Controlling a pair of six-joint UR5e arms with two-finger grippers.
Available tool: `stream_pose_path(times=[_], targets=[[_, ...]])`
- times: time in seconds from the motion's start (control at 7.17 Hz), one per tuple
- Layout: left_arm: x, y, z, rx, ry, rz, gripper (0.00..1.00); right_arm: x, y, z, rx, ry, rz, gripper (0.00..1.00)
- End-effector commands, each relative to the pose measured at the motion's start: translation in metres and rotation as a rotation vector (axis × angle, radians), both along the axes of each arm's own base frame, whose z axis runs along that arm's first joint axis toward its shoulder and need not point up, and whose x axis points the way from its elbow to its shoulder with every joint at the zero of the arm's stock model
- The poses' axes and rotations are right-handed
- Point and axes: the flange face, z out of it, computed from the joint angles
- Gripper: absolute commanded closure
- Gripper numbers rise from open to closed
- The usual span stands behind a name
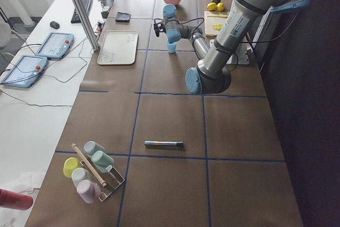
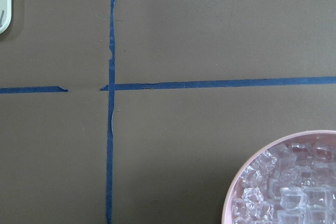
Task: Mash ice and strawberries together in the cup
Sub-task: 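Open the left gripper to drop the strawberry into the cup, then withdraw the left arm away from the cup toward its side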
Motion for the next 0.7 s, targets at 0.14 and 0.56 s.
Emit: stream_pose_path(times=[0.14,0.56], targets=[[-0.086,-0.003,0.01,0.032,0.046,-0.052,0.01,0.001,0.0,0.005,-0.012,0.004,0.001,0.0],[-0.252,-0.039,0.169,0.237,-0.057,0.141,0.01,0.029,0.002,0.04,0.032,0.049,-0.035,0.0]])
